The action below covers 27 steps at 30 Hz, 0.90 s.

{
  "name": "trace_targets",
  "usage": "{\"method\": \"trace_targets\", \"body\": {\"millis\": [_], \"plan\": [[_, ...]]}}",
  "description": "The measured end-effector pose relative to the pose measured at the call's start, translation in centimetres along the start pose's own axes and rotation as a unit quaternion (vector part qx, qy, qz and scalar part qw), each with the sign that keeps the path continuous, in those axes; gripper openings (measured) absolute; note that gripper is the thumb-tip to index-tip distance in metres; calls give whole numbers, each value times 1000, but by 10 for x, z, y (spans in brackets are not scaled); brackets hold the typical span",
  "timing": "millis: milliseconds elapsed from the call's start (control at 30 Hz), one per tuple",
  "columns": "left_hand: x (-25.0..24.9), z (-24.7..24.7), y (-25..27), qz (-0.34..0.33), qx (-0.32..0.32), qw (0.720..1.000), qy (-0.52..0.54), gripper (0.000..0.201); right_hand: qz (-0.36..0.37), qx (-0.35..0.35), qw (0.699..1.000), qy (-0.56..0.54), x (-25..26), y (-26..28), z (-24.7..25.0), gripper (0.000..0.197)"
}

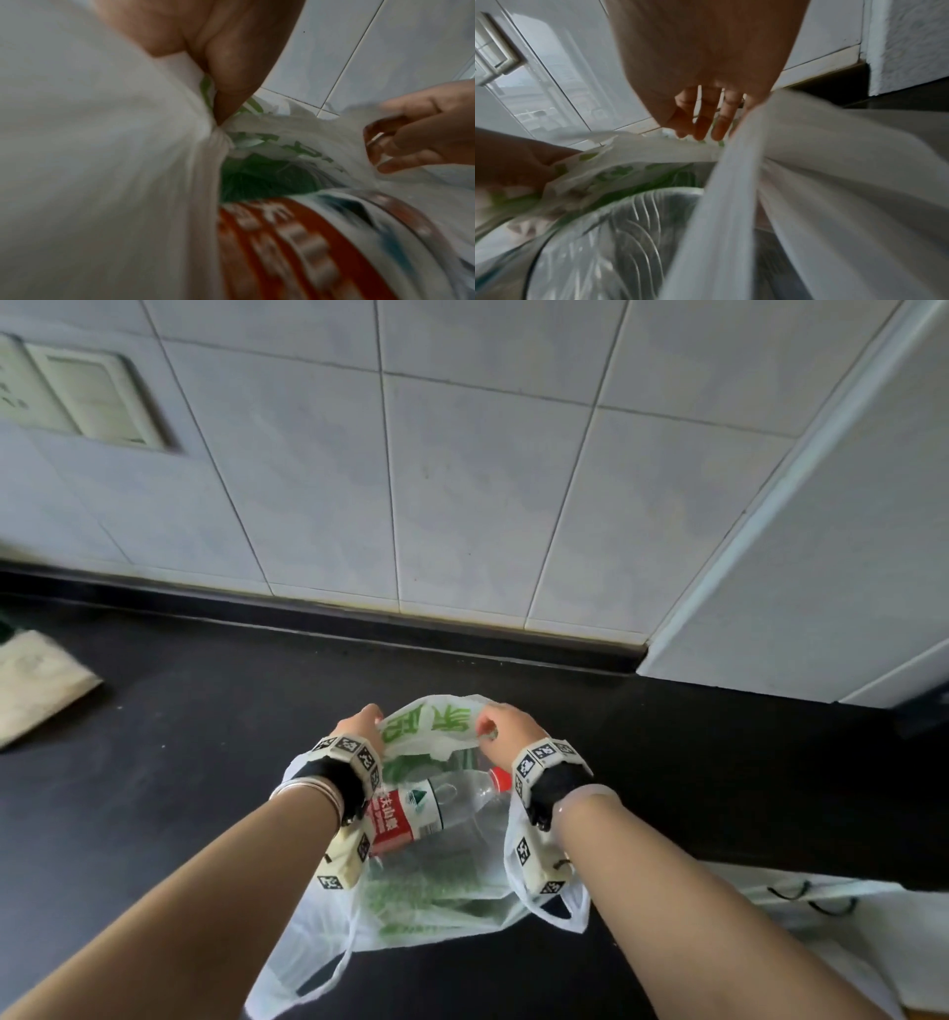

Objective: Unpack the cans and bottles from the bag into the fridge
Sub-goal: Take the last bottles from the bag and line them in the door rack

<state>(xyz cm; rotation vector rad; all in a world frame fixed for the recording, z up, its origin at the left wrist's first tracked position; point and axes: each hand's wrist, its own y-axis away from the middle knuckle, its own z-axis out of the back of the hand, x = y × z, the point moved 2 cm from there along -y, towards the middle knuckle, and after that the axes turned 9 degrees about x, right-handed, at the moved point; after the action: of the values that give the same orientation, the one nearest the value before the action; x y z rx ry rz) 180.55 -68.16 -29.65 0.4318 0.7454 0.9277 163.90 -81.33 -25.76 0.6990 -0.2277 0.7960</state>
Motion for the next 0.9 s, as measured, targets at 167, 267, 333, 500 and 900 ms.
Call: {"method": "trace_targets", "body": {"millis": [167, 267, 333, 500, 900], "plan": [[5, -10, 3, 2, 35, 999, -36, 25, -16, 151, 988, -35, -6, 17, -26, 55], [8, -17, 7, 6, 47, 998, -43, 25, -38, 183, 981, -61, -14, 25, -35, 71], [11, -21, 13, 5, 45, 996, -71, 25, -51, 195, 977, -65, -18, 30, -39, 72], [32, -45, -20, 40, 39, 995, -78, 25, -70, 210, 975, 5, -24, 39, -46, 74], [49, -68, -60, 0, 62, 998, -26, 63, -20, 123, 991, 45, 2, 66, -27, 69]]}}
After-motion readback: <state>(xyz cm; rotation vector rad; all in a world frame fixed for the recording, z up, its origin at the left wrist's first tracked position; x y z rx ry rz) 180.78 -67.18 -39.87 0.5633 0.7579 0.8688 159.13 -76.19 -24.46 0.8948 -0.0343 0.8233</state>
